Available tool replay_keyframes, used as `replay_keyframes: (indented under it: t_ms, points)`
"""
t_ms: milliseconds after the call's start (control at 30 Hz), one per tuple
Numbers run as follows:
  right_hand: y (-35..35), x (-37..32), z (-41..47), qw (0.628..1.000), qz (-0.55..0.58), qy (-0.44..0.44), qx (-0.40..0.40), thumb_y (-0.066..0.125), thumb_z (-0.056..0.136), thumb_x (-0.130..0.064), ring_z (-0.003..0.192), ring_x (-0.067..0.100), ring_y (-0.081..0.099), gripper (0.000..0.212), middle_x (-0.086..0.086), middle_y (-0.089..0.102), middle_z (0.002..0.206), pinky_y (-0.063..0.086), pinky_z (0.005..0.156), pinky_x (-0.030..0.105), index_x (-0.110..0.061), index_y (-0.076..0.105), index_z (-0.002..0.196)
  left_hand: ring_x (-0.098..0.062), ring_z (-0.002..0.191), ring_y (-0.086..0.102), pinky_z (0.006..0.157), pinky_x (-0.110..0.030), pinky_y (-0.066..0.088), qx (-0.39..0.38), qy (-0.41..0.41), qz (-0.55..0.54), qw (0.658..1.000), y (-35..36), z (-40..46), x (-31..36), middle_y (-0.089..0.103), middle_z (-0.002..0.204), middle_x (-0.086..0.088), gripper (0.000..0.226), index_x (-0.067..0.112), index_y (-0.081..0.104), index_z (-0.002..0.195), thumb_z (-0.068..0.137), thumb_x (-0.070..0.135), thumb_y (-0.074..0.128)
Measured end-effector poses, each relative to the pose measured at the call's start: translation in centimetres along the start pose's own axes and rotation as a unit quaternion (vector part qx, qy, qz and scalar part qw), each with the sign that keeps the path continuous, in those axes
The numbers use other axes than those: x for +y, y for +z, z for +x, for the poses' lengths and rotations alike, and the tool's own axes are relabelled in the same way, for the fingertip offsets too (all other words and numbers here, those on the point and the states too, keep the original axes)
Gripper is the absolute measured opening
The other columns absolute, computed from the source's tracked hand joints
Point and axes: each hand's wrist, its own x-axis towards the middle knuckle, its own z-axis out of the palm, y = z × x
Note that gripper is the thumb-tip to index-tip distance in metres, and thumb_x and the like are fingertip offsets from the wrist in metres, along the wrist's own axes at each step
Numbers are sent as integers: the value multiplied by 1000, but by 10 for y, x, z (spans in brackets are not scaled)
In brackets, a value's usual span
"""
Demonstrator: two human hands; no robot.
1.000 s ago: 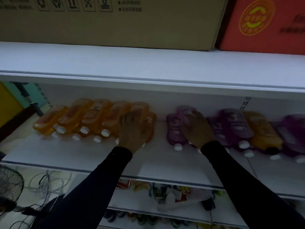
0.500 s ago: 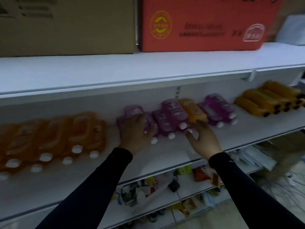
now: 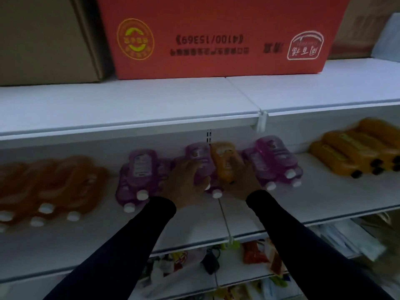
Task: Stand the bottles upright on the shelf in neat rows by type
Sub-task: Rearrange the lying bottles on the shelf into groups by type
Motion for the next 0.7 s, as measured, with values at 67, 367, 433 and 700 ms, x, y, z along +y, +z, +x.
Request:
replay_keyframes:
  t_ms: [67, 367, 433, 700]
  points:
    - [3, 4, 6, 998, 34, -42, 26, 73, 76, -40, 126, 36, 45, 90, 20, 39, 142, 36, 97, 26, -20, 24, 150, -27, 123, 46, 101, -30, 33, 1, -14, -4, 1000, 4, 3, 2, 52, 134, -7, 45, 15, 55, 128, 90, 36, 61]
    - [-38, 51, -10, 974, 216, -46, 46, 74, 71, -49, 121, 19, 54, 79, 4, 55, 133, 43, 98, 28, -20, 47, 140, -33, 108, 56, 93, -40, 43, 40, -24, 12, 999, 21, 24, 38, 61, 117, -15, 50, 10, 61, 116, 85, 48, 51]
    - [-61, 60, -18, 966, 239, -50, 88, 73, 70, -43, 119, 9, 54, 76, -1, 58, 128, 44, 100, 25, -17, 50, 138, -31, 106, 58, 91, -38, 45, 44, -1, 11, 999, 27, 35, 51, 64, 114, -11, 51, 16, 61, 117, 84, 52, 46]
    - [-153, 130, -59, 970, 129, 31, 204, 72, 77, -49, 122, 18, 45, 79, 4, 41, 141, 38, 89, 24, -26, 39, 145, -30, 103, 60, 89, -31, 43, 30, 118, -74, 990, 69, 94, 130, 65, 111, -13, 51, 13, 63, 114, 83, 51, 49]
